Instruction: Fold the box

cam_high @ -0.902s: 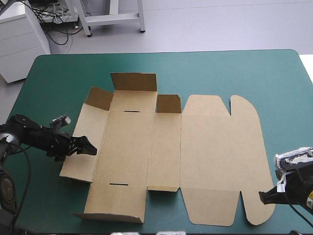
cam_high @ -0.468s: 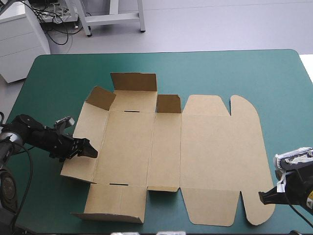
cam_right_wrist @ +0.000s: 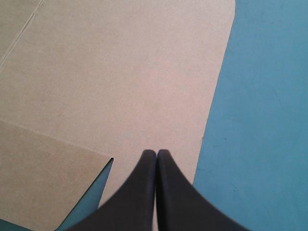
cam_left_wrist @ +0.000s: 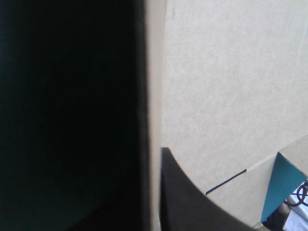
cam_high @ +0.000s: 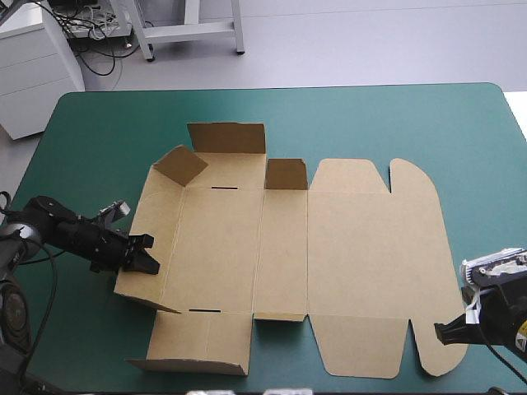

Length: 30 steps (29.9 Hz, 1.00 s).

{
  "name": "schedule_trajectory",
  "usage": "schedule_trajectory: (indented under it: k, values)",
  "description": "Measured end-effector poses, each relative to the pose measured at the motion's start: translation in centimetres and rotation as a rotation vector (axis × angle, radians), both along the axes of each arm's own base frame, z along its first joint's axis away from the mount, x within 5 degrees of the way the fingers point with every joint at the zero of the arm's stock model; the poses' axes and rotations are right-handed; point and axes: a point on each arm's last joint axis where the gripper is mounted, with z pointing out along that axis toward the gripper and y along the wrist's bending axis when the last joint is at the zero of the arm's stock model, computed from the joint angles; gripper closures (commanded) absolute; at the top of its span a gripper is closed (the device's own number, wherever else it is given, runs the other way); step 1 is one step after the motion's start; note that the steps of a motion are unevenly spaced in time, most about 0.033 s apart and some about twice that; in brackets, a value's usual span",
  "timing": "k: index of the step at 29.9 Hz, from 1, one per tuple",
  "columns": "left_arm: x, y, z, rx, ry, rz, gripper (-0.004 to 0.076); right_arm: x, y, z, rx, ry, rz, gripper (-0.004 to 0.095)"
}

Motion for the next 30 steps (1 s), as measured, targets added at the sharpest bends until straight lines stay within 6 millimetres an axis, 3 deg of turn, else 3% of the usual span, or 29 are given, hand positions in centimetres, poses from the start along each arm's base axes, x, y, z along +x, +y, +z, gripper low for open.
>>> schedule_trajectory:
  k: [9, 14, 17, 21, 30]
  values:
    - [0.1, -0.6, 0.3, -0.048, -0.098, -0.057, 0.0756, 0.0, 0.0, 0.0, -0.002, 0.006, -0.001, 0.0931]
    - [0.2, -1.2, 2.1, -0.011, -0.192, -0.095, 0.0756, 0.0, 0.0, 0.0, -0.002, 0.006, -0.001, 0.0931]
    - [0.7, -1.9, 4.3, 0.038, -0.29, -0.136, 0.0756, 0.0, 0.0, 0.0, -0.002, 0.006, -0.001, 0.0931]
    - [1.5, -3.6, 8.9, 0.127, -0.449, -0.215, 0.0756, 0.0, 0.0, 0.0, -0.002, 0.006, -0.001, 0.0931]
    - [2.1, -10.1, 19.4, 0.388, -0.786, -0.378, 0.0756, 0.0, 0.0, 0.0, -0.002, 0.006, -0.001, 0.0931]
